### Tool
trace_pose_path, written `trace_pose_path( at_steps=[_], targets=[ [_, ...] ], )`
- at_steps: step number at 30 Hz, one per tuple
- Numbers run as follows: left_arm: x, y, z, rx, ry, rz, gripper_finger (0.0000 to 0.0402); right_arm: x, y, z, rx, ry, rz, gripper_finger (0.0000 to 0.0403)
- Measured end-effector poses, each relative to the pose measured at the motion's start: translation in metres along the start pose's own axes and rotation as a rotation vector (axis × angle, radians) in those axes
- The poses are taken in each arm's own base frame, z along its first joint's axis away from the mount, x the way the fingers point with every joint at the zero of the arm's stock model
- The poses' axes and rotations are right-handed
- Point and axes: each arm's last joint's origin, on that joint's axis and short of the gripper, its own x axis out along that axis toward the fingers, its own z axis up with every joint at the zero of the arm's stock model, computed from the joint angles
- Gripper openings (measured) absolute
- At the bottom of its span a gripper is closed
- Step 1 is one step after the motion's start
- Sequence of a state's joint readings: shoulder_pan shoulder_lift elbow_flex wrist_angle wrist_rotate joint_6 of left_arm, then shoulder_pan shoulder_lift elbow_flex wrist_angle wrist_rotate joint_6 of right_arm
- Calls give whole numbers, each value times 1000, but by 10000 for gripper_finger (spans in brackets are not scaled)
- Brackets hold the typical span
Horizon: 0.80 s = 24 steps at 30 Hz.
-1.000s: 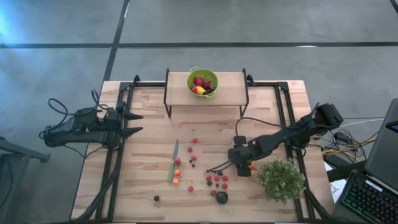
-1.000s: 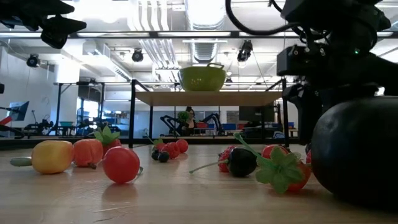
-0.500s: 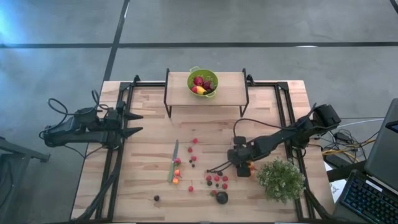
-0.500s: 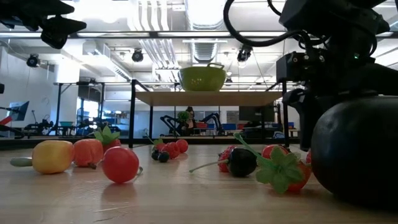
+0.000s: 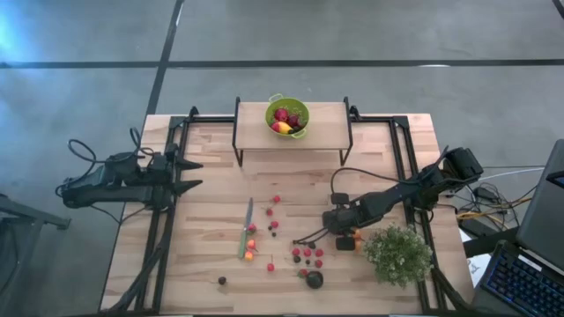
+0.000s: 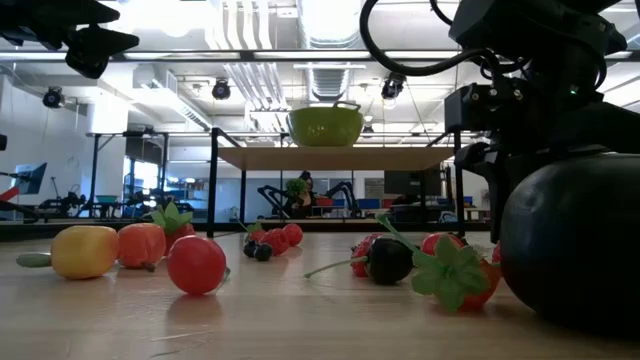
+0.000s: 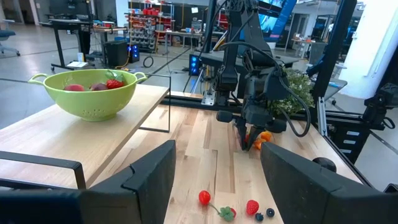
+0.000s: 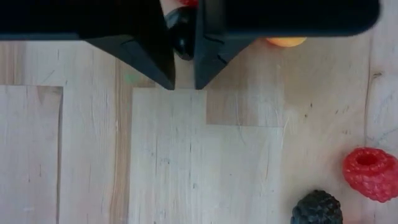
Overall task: Pick & Place Fruit
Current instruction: Put the black cherry into the green colander on the shelf
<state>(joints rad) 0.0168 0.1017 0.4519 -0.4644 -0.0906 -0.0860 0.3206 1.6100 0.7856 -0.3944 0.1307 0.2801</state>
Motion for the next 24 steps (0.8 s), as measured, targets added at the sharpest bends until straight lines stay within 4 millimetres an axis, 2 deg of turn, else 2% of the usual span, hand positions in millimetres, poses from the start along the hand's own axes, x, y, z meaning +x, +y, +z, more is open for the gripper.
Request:
trace_pose_path(
  at_steps=[4,10,18,24],
  targets=[
    [0,0,0,0,0,0,241,0,0,0,1,-5,1,13],
    [0,0,0,0,0,0,241,-2,1,4,9,-18,4,23],
    [0,0,0,0,0,0,241,-14,3,19,45,-19,2,76],
    [0,0,0,0,0,0,241,-18,1,17,148,40,-20,131]
  ],
)
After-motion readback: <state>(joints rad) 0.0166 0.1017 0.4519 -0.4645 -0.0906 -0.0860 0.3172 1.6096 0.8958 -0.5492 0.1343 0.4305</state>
